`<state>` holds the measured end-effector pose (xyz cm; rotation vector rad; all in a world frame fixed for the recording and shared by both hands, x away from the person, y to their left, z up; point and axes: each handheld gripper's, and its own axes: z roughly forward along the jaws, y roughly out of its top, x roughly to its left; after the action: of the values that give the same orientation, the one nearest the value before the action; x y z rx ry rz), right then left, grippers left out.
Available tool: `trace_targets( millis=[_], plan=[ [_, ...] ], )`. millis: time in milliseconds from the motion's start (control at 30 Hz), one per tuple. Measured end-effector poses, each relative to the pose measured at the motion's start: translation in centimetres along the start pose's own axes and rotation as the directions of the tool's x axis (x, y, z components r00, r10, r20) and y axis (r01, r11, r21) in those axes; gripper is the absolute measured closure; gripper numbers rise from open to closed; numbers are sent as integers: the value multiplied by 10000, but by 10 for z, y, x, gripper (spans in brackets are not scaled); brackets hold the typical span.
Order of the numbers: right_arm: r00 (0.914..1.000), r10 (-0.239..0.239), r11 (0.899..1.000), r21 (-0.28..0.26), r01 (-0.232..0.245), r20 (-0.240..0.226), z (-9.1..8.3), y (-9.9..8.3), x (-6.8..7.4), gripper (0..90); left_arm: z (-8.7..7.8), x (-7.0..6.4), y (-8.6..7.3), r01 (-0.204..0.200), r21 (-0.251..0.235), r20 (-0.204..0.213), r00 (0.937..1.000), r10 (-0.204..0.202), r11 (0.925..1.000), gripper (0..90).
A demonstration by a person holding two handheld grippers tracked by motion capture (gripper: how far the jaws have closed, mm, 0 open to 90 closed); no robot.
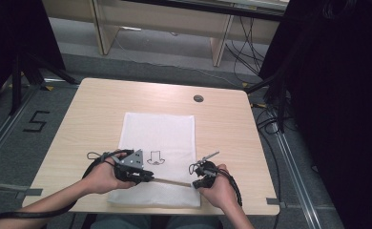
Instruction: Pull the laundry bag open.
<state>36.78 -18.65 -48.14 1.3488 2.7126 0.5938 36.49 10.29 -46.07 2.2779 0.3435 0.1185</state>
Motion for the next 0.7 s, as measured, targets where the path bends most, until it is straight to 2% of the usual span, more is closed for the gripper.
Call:
trace_targets(
  millis=[133,167,267,333,467,567,600,700],
  plan=[
    [10000,27,10000,-8,-27,-5,0,0,0,900,-4,3,-3,84,21,-83,9999,-84,10000,821],
    [10000,19,10000,-6,-19,-1,0,0,0,900,-5,3,-5,209,-2,-119,9997,-209,9998,820],
    [10000,23,10000,41,-23,-10,0,0,0,900,-7,4,-8,324,-79,-48,9995,-324,9994,821],
    [10000,29,10000,36,-29,7,0,0,0,900,-6,3,-9,150,56,-130,9998,-149,9999,820],
    [10000,33,10000,10,-33,0,0,0,0,900,-7,3,-9,271,-69,-68,9996,-271,9996,820],
    [10000,41,10000,2,-41,-26,0,0,0,900,-7,3,-9,199,-3,-54,9998,-199,9998,820],
    [9998,215,9997,86,-215,-12,0,0,1,900,-8,4,-10,285,-22,-13,9996,-286,9996,820],
    [9996,291,9995,128,-292,42,-1,0,1,900,-9,4,-11,268,-23,-87,9996,-268,9996,820]
  ],
)
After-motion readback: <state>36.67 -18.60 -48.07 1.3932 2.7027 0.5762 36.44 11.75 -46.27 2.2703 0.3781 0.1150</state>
